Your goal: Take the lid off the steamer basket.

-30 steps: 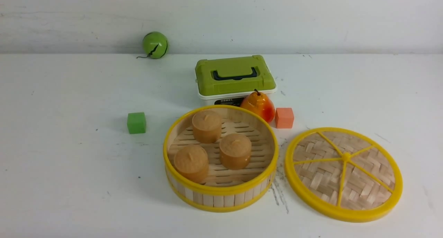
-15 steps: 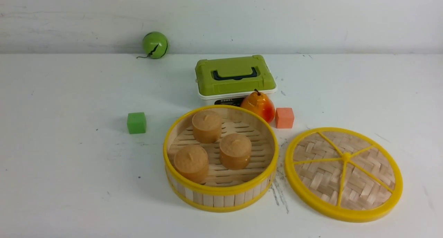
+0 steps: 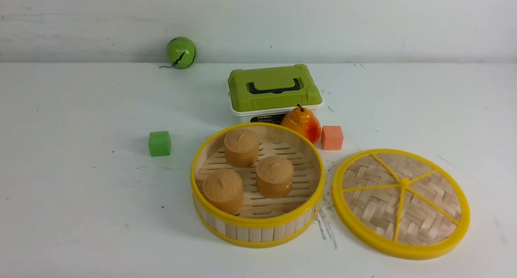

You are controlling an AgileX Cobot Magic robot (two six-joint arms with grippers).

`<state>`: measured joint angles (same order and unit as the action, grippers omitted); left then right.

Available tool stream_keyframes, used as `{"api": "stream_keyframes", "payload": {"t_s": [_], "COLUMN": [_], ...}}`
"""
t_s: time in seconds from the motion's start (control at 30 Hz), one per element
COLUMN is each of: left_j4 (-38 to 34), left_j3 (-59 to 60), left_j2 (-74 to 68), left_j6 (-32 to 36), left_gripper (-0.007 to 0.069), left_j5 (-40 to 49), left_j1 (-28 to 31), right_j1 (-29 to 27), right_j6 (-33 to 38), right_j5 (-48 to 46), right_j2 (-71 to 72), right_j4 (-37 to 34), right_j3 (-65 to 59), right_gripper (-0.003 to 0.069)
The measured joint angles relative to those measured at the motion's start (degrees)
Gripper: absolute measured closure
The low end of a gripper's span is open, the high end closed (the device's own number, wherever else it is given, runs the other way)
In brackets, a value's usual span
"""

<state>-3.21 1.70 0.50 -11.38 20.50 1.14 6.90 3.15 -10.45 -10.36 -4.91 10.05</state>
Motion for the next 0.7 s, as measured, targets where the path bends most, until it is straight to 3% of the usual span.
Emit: {"api": "stream_keyframes", "payload": {"t_s": [0.27,0.7], "left_j4": [0.00,0.00], "left_j3": [0.00,0.00], "left_j2": [0.00,0.00], "left_j6": [0.00,0.00], "left_gripper": [0.0385,0.0385], "left_j5": [0.00,0.00], "left_j1": [0.00,0.00], "right_j1": [-9.22,-10.03], "right_j6": [-9.49,-11.33], "right_j5": [1.05,-9.61], "right_j2": [10.57,11.00], "right_j4": [3.93,4.91], "right_j3": [-11.08,-11.54], "right_gripper": [0.0680,0.0680]}}
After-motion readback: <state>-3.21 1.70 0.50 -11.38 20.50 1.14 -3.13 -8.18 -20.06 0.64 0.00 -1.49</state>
